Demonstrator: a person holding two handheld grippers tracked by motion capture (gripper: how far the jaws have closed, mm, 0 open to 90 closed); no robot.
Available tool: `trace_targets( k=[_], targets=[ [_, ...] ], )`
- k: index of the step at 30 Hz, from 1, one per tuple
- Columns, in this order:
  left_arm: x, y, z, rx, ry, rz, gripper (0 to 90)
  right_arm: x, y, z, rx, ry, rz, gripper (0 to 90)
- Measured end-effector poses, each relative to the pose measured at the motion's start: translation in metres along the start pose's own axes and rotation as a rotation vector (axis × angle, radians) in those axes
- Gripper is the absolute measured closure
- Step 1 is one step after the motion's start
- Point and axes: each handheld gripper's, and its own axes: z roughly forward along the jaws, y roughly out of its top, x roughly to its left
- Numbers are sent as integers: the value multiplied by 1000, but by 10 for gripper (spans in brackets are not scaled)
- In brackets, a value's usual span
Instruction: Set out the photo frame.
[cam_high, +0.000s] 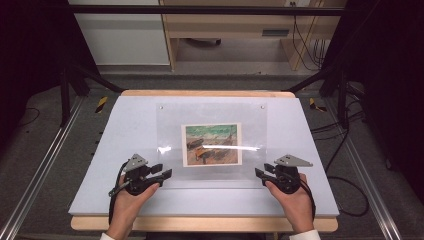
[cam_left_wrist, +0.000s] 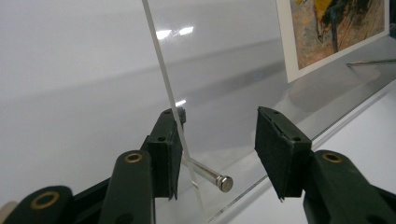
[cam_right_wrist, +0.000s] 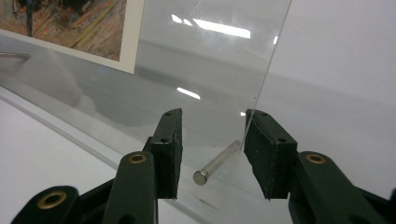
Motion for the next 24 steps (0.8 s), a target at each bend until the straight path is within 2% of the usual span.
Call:
trace_targets(
  k=[2, 8, 12, 24],
  targets=[
    [0, 0, 0, 3, -2, 1, 517, 0, -1, 0, -5, -3, 9, 575],
    [-1, 0, -1, 7, 6, 4, 523, 1, -3, -1, -9, -6, -2, 583],
    [-2, -1, -1, 6, 6, -4, 525, 0, -5, -1, -17, -3, 14, 590],
    [-6, -8, -4, 3, 18, 7, 555, 2, -8, -5, 4, -10, 2, 635]
  ],
)
